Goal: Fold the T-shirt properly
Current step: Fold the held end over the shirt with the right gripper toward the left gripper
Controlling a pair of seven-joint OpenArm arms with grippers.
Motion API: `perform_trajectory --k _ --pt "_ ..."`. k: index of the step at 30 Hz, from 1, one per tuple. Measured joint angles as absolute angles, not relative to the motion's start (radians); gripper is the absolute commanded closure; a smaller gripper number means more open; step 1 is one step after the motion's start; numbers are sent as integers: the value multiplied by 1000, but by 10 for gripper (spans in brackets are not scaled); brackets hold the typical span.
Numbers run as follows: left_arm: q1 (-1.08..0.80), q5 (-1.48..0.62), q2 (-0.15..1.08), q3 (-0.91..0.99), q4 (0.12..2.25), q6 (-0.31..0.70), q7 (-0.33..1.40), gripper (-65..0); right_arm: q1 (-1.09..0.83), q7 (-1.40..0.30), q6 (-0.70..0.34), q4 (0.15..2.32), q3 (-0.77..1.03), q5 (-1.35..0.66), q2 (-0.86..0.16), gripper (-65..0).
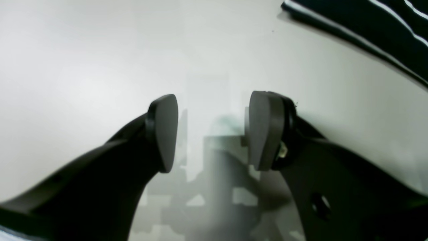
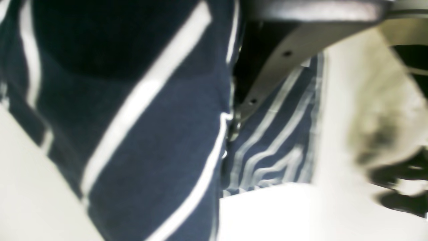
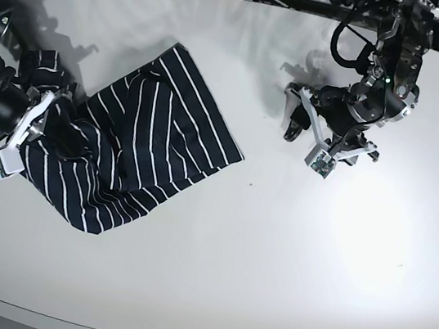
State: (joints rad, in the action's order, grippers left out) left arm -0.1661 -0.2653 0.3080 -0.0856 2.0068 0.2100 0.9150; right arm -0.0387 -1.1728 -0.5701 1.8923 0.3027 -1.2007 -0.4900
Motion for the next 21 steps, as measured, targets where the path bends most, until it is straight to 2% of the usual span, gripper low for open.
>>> perform_trajectory --k 3,10,19,20,21 --pt "-166 -270 308 -86 2007 210 915 -349 -39 -1187 -604 1892 303 -1258 -426 0" --pt "-166 -292 308 -86 2007 211 915 -349 -39 -1191 -641 1892 303 -1252 -297 0" --pt "-166 -292 308 -86 2007 210 908 -349 -39 -1190 -662 1892 297 -1155 -158 0" --pt "-166 -291 309 -86 2007 210 908 -349 -39 -1190 -675 1892 284 -1151 -153 -7" --pt "-166 -292 309 -86 2007 210 907 -349 -39 -1190 -675 1892 263 -1151 -151 -104"
